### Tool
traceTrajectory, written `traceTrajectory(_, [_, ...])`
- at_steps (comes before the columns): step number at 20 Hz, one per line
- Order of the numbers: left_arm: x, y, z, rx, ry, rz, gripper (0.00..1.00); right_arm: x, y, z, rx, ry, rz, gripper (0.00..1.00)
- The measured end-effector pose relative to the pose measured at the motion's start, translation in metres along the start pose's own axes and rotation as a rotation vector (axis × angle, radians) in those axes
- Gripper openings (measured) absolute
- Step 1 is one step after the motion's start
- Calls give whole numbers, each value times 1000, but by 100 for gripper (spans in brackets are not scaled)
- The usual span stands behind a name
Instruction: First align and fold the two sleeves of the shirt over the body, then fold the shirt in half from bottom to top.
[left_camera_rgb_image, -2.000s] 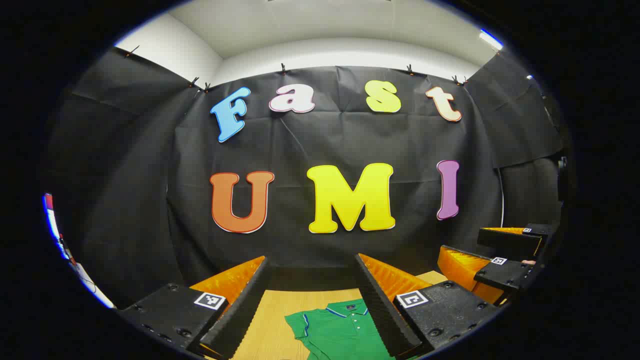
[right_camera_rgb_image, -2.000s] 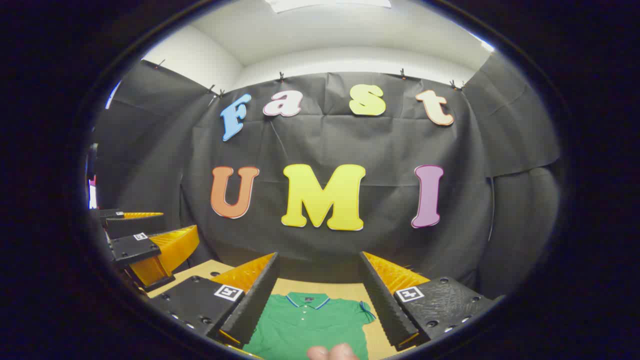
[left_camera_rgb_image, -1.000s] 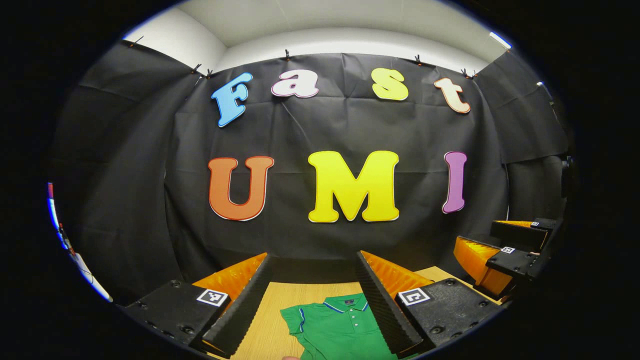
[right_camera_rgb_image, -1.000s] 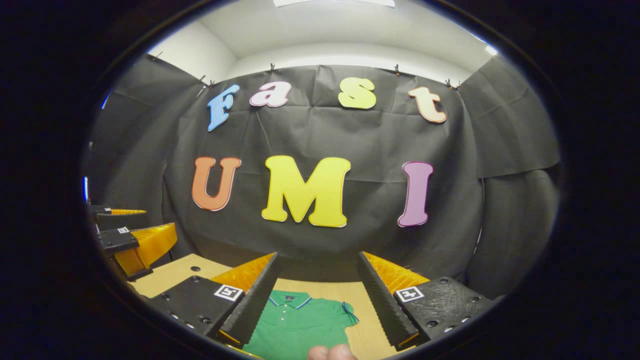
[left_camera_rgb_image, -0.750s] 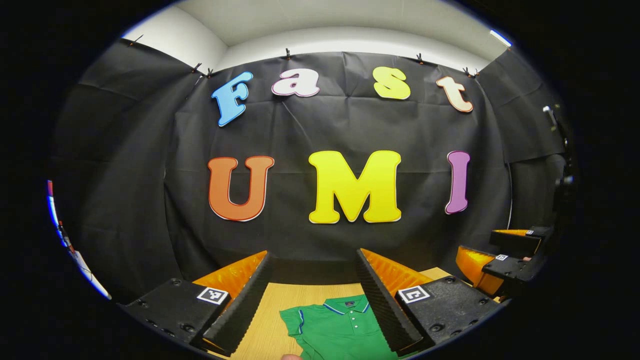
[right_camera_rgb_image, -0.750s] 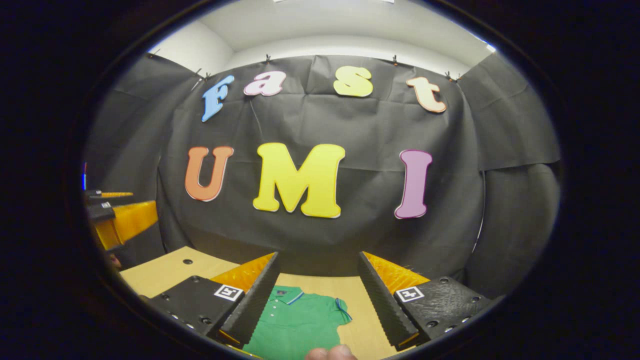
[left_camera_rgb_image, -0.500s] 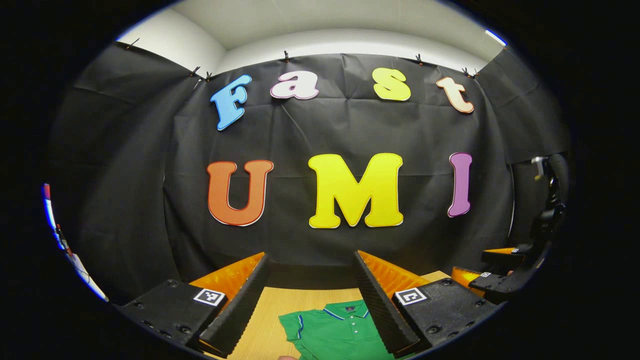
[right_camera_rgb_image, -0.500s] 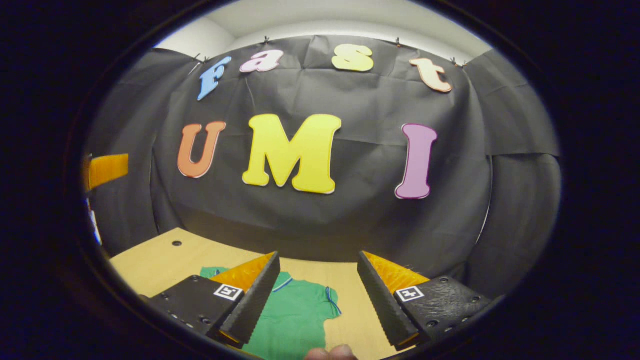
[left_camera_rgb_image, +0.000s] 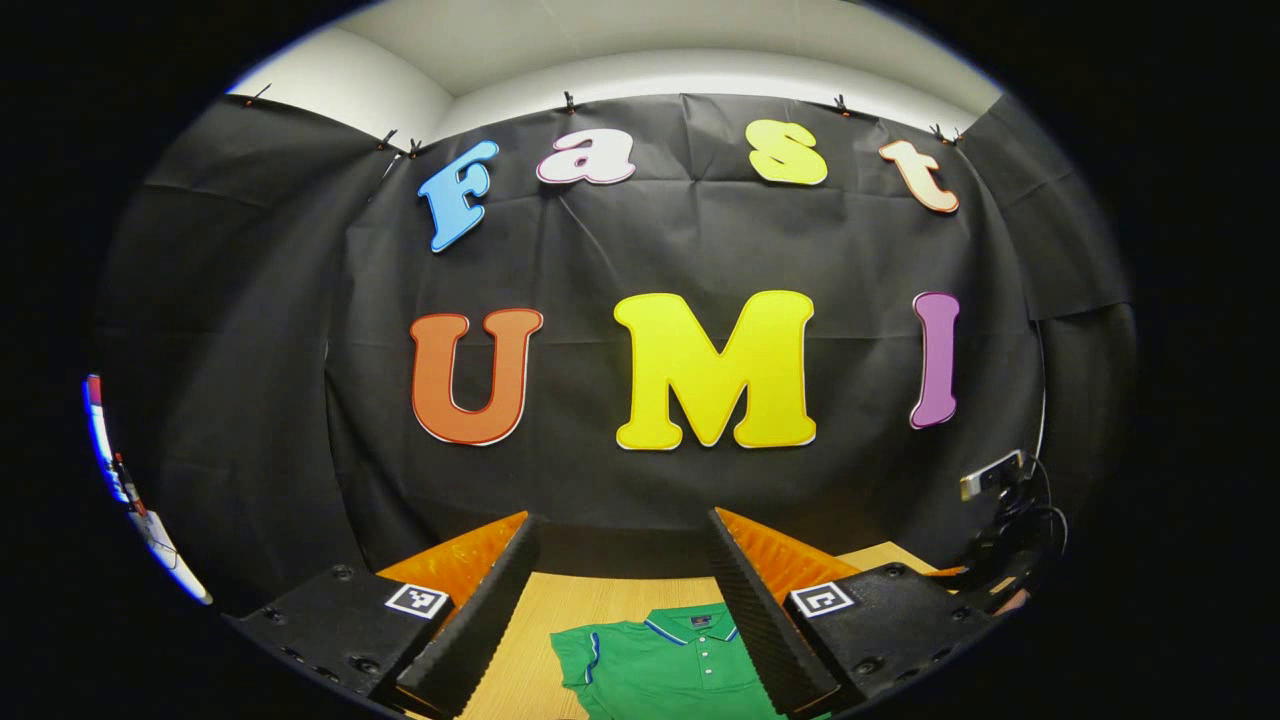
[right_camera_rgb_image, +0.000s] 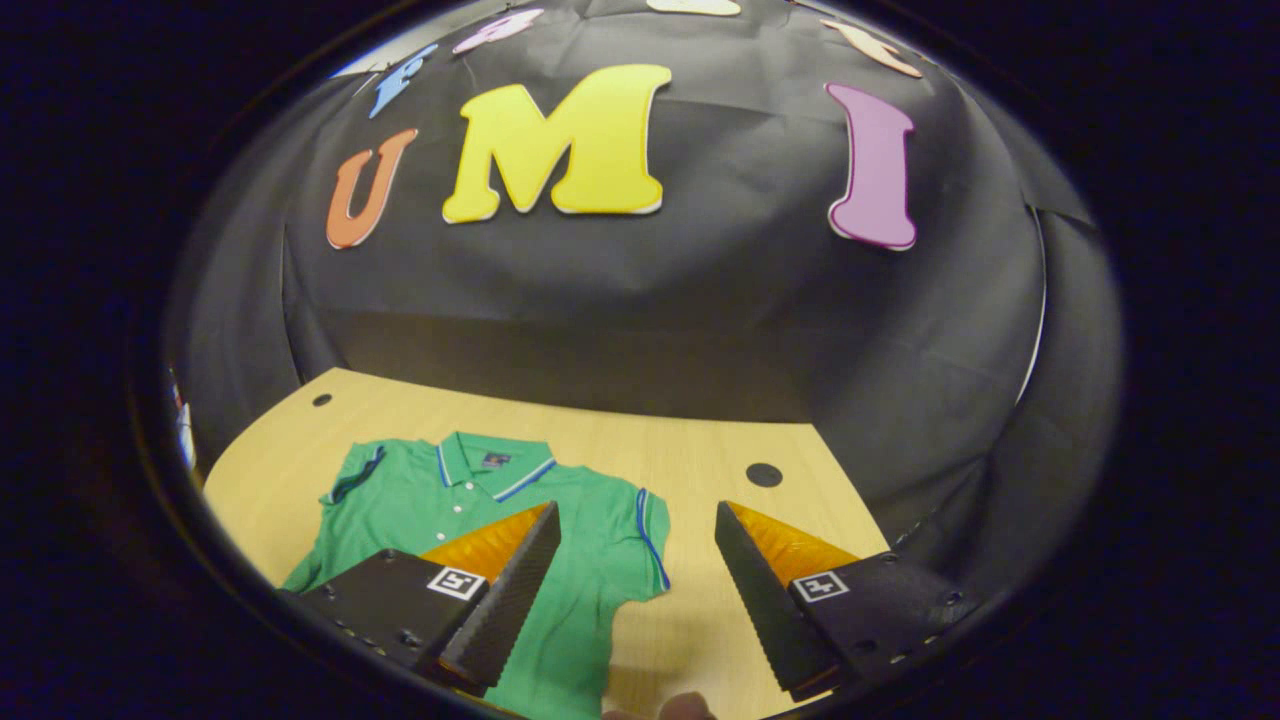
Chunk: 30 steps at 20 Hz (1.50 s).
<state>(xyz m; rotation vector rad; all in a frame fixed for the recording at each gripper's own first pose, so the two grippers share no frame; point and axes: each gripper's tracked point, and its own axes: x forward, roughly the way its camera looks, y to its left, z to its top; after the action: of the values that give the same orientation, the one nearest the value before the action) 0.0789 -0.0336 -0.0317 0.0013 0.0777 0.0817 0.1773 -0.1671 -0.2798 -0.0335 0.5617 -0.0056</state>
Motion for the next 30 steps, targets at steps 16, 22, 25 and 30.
traceTrajectory(16, [32, 2, -49, 11, 119, 58, 100, 121, -10, -96, 19, 269, 32, 74])
traceTrajectory(22, [37, -1, -52, 29, 123, 48, 100, 129, -12, -98, 35, 304, 24, 6])
traceTrajectory(25, [38, -2, -53, 24, 127, 44, 100, 131, -10, -99, 46, 312, 45, 0])
traceTrajectory(30, [33, 0, -52, 15, 122, 40, 100, 112, -8, -70, 71, 268, 46, 0])
